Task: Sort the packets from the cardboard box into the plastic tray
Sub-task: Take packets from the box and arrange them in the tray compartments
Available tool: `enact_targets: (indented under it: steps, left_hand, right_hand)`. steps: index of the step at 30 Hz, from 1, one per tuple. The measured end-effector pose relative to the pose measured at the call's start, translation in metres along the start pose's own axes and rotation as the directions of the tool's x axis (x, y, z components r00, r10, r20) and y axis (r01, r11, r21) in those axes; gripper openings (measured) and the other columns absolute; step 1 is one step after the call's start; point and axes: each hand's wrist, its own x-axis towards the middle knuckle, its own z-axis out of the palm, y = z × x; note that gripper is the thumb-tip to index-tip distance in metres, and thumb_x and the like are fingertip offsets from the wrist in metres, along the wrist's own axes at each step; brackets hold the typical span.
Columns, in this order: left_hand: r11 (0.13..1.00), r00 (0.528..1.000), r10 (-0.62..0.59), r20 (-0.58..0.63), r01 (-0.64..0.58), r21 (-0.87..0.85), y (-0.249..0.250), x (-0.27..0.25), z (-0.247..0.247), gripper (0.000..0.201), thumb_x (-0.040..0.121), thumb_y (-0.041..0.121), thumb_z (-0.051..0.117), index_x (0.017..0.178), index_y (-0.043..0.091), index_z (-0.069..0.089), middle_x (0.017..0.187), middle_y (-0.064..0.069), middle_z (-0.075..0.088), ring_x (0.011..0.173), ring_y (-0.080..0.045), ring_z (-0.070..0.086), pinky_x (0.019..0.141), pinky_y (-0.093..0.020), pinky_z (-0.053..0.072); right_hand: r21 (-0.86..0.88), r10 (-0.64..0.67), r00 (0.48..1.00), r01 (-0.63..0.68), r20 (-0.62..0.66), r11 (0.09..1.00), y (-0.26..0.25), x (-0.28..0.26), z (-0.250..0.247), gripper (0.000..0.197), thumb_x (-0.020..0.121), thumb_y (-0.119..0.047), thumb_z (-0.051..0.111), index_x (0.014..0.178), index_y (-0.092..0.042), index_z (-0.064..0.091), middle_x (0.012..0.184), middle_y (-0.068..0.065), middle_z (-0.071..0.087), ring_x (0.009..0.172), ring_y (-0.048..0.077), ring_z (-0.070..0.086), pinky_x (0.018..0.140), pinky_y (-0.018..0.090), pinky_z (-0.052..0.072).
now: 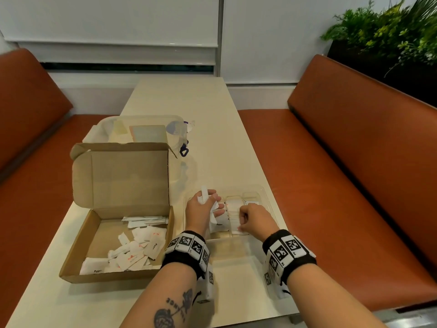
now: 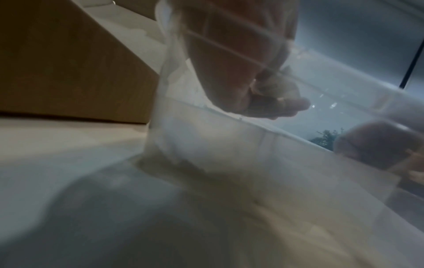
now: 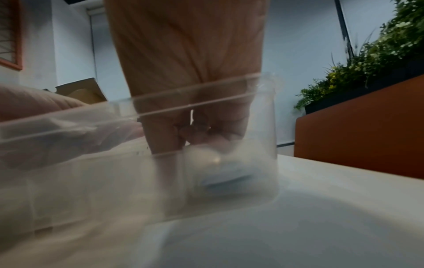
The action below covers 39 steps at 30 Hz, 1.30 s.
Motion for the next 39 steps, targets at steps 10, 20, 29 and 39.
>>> enact_targets:
  steps: [10, 20, 29, 39]
  left_hand:
    - [0.995, 0.998, -0.056, 0.025, 0.058, -0.081, 0.0, 0.001, 0.003, 0.009, 0.092, 0.008, 0.059, 0.098, 0.003, 0.062, 0.082, -0.016, 0.066, 0.067, -0.02, 0.067, 0.055, -0.024, 0.056]
    - [0.985, 0.974, -0.107, 0.202, 0.132, -0.114, 0.011, -0.004, 0.002, 0.023, 0.096, 0.018, 0.054, 0.115, 0.007, 0.061, 0.114, -0.013, 0.068, 0.099, -0.023, 0.067, 0.073, -0.032, 0.059]
    - [0.994, 0.961, -0.102, 0.256, 0.109, -0.015, 0.016, -0.004, 0.003, 0.02, 0.097, 0.022, 0.053, 0.113, 0.016, 0.064, 0.113, -0.01, 0.067, 0.102, -0.024, 0.065, 0.091, -0.04, 0.053]
    - [0.986, 0.998, -0.006, 0.062, -0.004, 0.165, 0.013, 0.005, 0.003, 0.003, 0.086, 0.016, 0.068, 0.088, 0.015, 0.067, 0.065, 0.003, 0.059, 0.046, -0.007, 0.036, 0.045, -0.02, 0.031]
  right_hand:
    - [0.05, 0.021, 0.999, -0.019, -0.029, 0.999, 0.001, 0.0, 0.003, 0.037, 0.073, -0.006, 0.071, 0.059, -0.023, 0.041, 0.067, -0.009, 0.045, 0.065, 0.011, 0.046, 0.052, 0.016, 0.029]
    - [0.585, 0.141, 0.965, 0.015, -0.22, 0.811, -0.034, 0.01, -0.01, 0.024, 0.083, -0.031, 0.069, 0.081, -0.008, 0.063, 0.067, -0.003, 0.055, 0.061, 0.011, 0.05, 0.058, 0.016, 0.04]
    - [0.754, 0.145, 0.982, -0.002, -0.123, 0.657, -0.039, 0.011, -0.015, 0.015, 0.079, -0.01, 0.072, 0.091, -0.012, 0.063, 0.076, 0.005, 0.069, 0.059, 0.008, 0.059, 0.049, 0.014, 0.044]
    - [0.85, 0.274, 0.945, 0.008, -0.179, 0.527, -0.022, 0.009, -0.024, 0.015, 0.079, -0.009, 0.073, 0.075, -0.013, 0.059, 0.072, 0.003, 0.064, 0.061, 0.011, 0.056, 0.055, 0.021, 0.043]
